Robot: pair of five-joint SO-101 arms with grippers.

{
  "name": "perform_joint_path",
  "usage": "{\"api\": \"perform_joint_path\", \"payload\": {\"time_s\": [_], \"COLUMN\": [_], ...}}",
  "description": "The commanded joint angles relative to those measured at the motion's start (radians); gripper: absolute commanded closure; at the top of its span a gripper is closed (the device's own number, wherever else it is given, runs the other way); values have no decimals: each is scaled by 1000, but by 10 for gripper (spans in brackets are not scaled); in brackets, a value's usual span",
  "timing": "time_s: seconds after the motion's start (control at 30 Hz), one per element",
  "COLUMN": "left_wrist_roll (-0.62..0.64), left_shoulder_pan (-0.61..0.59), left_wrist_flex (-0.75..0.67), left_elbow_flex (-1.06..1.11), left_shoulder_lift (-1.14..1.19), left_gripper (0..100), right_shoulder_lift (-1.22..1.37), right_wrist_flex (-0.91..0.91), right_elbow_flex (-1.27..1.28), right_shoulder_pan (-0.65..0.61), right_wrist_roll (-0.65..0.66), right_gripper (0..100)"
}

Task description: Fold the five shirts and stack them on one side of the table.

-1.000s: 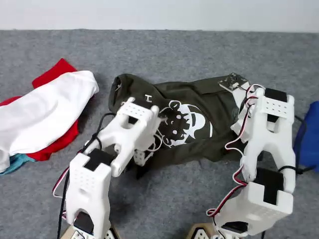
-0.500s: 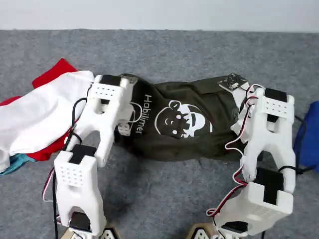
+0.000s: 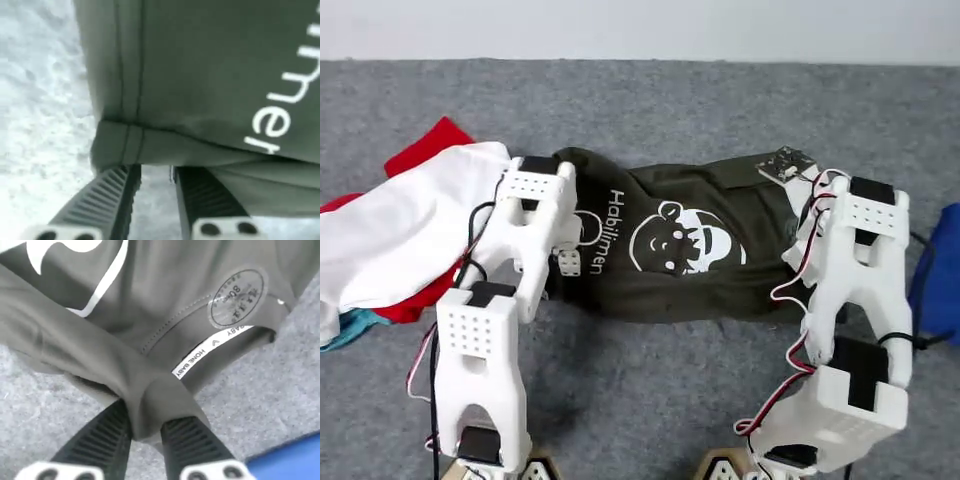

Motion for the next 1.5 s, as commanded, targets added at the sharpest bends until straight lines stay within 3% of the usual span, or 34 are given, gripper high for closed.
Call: {"api": "perform_joint_path", "payload": {"time_s": [0.0,0.4,0.87,1.13,1.33,1.47], "left_wrist_roll": [20,21,26,26,44,75], "left_shoulder_pan": [-43,-35,-9,71,61,43], "left_wrist_flex": [12,6,9,-5,12,12], "left_elbow_flex": [-35,-33,-145,-145,-143,-148], "left_shoulder_lift": [-74,-305,-305,-272,-187,-190], "left_gripper": [908,907,906,904,815,812], "right_shoulder_lift": [-7,-7,-7,-7,-7,-7], "right_wrist_flex": [10,1,-1,1,1,1], "right_elbow_flex": [-51,-51,-52,-52,-52,-52], "right_shoulder_pan": [-4,-5,-5,-5,-5,-5], "right_wrist_roll": [11,11,46,46,46,46], "right_gripper": [987,987,987,987,987,987]}}
